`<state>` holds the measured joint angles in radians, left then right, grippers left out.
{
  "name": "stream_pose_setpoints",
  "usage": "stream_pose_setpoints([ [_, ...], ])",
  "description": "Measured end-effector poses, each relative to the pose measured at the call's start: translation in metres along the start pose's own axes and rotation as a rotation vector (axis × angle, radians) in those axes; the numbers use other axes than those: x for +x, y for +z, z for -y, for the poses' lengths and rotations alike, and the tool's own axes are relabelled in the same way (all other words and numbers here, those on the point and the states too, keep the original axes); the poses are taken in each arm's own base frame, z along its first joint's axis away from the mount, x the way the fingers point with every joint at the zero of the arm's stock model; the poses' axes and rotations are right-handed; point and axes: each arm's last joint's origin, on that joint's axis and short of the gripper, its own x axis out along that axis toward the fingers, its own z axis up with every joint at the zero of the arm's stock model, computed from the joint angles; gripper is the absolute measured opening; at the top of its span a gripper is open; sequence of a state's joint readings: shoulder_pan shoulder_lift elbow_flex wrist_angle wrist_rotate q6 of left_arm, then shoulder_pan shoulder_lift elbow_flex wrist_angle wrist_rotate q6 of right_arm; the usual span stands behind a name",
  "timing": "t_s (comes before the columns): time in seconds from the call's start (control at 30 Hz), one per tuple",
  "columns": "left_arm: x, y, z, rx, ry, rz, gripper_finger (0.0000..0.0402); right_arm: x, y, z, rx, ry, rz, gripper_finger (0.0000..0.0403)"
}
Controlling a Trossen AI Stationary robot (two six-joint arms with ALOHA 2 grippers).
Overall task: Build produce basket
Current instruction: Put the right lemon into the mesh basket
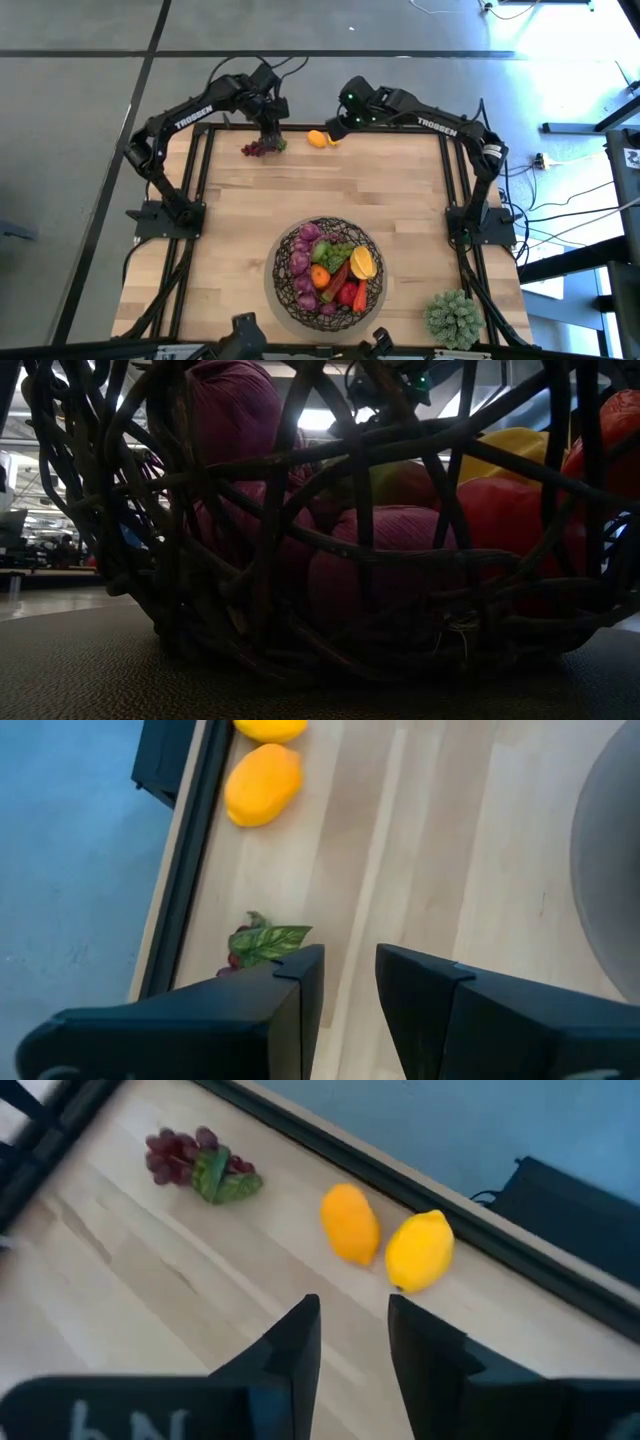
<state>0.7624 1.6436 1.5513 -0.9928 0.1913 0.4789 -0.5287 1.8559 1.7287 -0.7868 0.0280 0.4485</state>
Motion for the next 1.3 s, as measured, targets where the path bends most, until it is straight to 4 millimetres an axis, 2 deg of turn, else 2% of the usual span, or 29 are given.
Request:
stream_pose_setpoints([
  [0.1,0.001,0.003,0.005,0.015,-0.009,0.001,0.0084,0.003,-0.001,-0.001,-0.048,-0.002,-0.003,0.0132],
  [0.2,0.002,0.005,0.010,0.030,-0.017,0.003,0.0084,0.005,-0.001,0.000,-0.048,-0.008,-0.011,0.0168],
  [0.43,0.004,0.010,0.023,0.066,-0.037,0.006,0.0084,0.005,0.000,0.004,-0.072,-0.023,-0.007,0.0312],
  [0.57,0.005,0.013,0.030,0.086,-0.049,0.007,0.0084,0.005,0.000,0.005,-0.202,-0.008,-0.019,0.0373],
  [0.67,0.006,0.016,0.035,0.102,-0.058,0.009,0.0084,0.008,-0.001,0.005,-0.182,0.037,-0.042,0.0385],
  [0.83,0.007,0.019,0.044,0.127,-0.071,0.012,0.0084,0.030,-0.002,0.010,-0.091,0.135,-0.122,0.0387],
  [1.03,0.008,0.021,0.047,0.137,-0.074,0.020,0.0084,0.057,-0.004,0.023,-0.032,0.042,-0.154,0.0387],
  [1.3,0.008,0.022,0.050,0.146,-0.078,0.022,0.0084,0.068,-0.007,0.028,0.006,-0.078,-0.146,0.0387],
])
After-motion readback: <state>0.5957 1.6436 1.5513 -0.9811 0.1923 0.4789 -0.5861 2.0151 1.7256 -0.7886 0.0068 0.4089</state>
